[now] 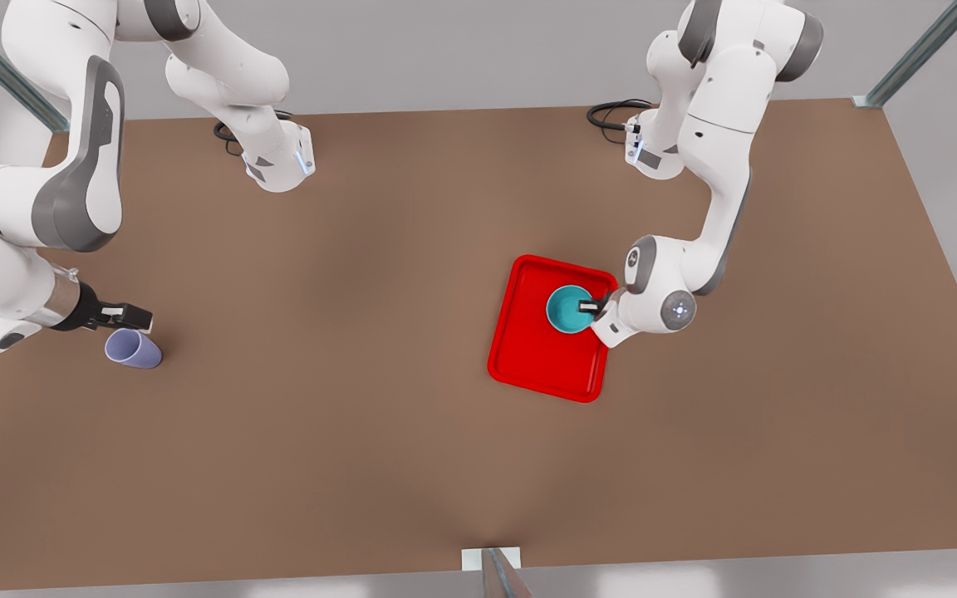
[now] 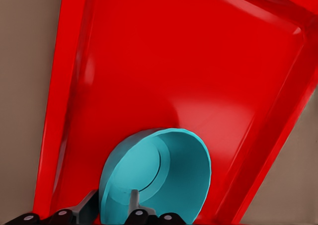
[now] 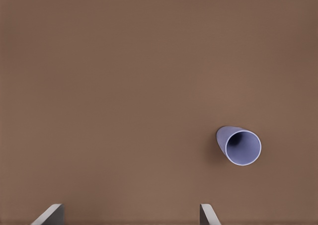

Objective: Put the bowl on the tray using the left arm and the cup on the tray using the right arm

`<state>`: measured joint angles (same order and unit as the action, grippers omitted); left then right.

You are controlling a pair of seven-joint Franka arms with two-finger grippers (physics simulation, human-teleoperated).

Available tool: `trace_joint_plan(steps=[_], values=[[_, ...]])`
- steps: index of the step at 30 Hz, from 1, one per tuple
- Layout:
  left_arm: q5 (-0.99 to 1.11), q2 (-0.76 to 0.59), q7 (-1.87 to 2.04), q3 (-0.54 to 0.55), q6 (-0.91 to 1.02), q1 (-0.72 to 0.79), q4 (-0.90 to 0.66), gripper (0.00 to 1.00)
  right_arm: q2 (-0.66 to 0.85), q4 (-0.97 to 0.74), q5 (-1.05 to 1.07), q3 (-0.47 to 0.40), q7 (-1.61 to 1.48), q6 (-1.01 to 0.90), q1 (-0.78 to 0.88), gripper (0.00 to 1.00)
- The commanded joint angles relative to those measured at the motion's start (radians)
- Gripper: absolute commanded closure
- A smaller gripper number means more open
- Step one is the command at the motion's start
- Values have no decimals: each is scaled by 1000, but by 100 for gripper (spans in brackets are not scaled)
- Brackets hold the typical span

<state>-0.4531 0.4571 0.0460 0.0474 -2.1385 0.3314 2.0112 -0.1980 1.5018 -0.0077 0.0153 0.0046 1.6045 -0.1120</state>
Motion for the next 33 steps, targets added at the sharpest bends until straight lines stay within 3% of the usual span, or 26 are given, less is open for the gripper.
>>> trace_joint_plan(steps=[1, 4, 9, 10, 12, 13, 15, 20, 27, 33], values=[[-2, 0, 5, 0, 0, 0, 0, 0, 0, 0, 0, 0, 0, 0, 0, 0], [33, -9, -15, -4, 2, -2, -22, 0, 0, -2, 0, 0, 0, 0, 0, 0], [277, -12, -54, -89, -51, -23, -106, 0, -1, 0, 0, 0, 2, 2, 2, 0], [329, -60, -63, -139, 5, -25, -144, 0, -3, -2, -2, 0, 3, 6, 0, 0], [410, -155, -57, -149, 437, -68, -321, 0, -14, -2, -3, -3, 2, 9, -11, 0], [428, -186, -51, -149, 555, -69, -380, 0, -26, -6, 2, -3, -3, 11, -26, 0], [472, -241, -51, -147, 654, -84, -437, 0, -47, 9, 3, -2, -11, 15, -64, 0], [470, -287, -51, -147, 687, -120, -457, 0, -78, 178, 3, -5, -97, 218, -158, 0], [468, -302, -69, -107, 727, -118, -471, 0, -89, 301, 5, -5, -255, 313, -314, 0], [476, -299, -68, -116, 726, -118, -479, 0, -133, 314, 25, -5, -301, 362, -344, 0]])
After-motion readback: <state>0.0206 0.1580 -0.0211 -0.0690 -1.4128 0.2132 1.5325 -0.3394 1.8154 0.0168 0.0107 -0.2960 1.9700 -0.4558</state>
